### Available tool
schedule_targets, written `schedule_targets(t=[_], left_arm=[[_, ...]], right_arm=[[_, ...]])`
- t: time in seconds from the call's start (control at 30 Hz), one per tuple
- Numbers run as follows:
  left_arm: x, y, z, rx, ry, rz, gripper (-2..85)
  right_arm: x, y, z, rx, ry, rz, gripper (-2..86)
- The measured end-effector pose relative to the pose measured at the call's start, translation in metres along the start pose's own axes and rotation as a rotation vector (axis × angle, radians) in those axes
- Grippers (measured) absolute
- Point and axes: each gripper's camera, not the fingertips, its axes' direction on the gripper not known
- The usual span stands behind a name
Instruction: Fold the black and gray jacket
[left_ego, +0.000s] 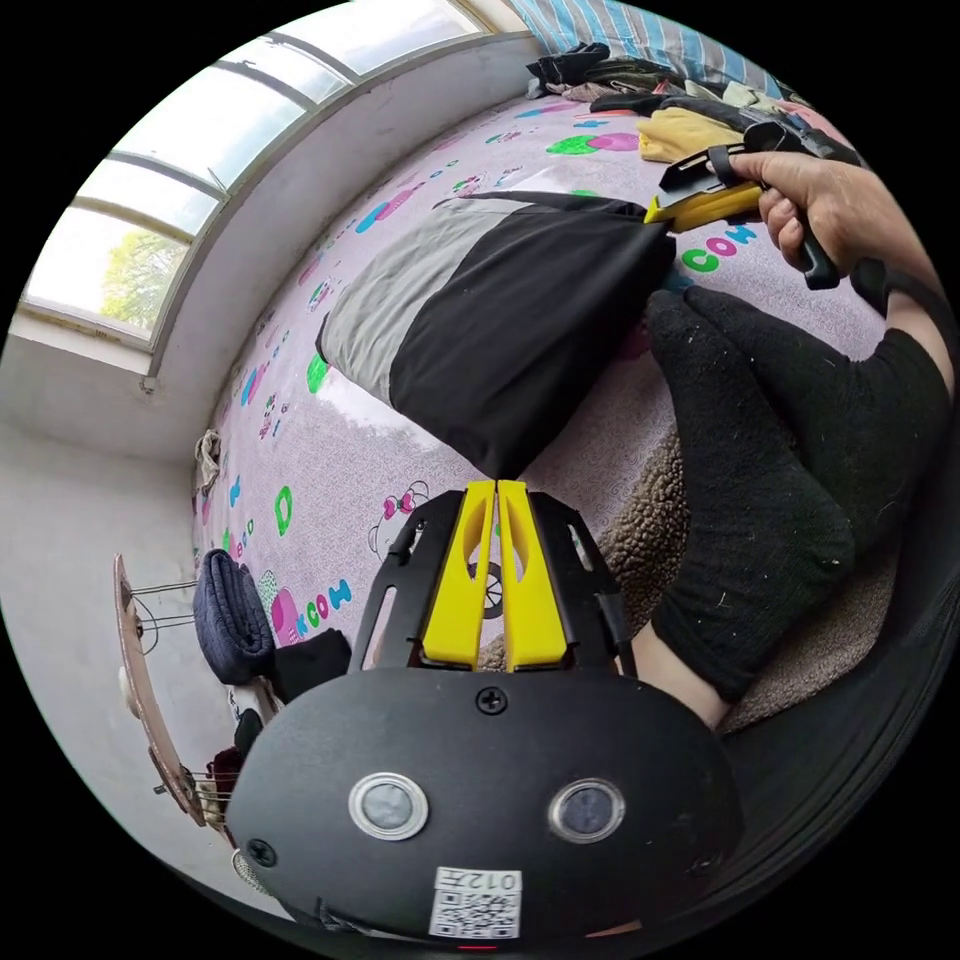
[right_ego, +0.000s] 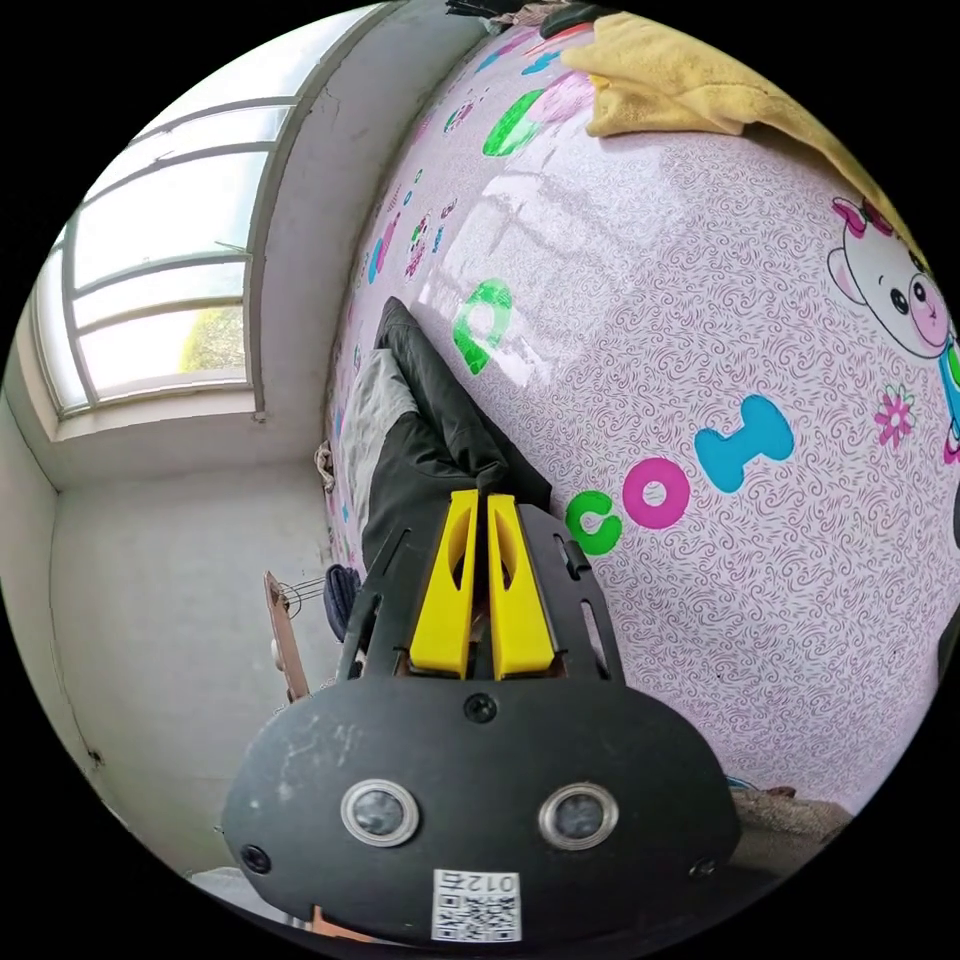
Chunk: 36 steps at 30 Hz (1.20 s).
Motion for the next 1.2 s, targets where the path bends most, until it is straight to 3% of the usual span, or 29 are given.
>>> schedule_targets(t=[0.27, 0.4, 0.53, 0.93, 1.0, 1.2], left_arm=[[0.009, 0.010, 0.003, -0.021, -0.080, 0.170, 0.0], [-0.012, 0.016, 0.002, -0.039, -0.012, 0.148, 0.0], [-0.033, 0.028, -0.002, -0.070, -0.066, 0.145, 0.0], [-0.164, 0.038, -0.022, 0.062, 0.251, -0.260, 0.2], [-0.195, 0.041, -0.021, 0.091, 0.322, -0.329, 0.3], [-0.263, 0.030, -0.024, 0.165, 0.390, -0.386, 0.6]], right_arm=[[0.059, -0.006, -0.031, -0.018, -0.074, 0.113, -0.2], [0.076, -0.005, -0.050, -0.011, -0.086, 0.123, -0.1], [0.105, 0.000, -0.072, 0.011, -0.120, 0.184, 0.0], [0.164, 0.016, -0.142, 0.087, -0.044, 0.199, -0.4], [0.161, 0.018, -0.151, 0.113, -0.053, 0.140, -0.5], [0.070, 0.022, -0.165, 0.204, 0.247, -0.291, -0.3]])
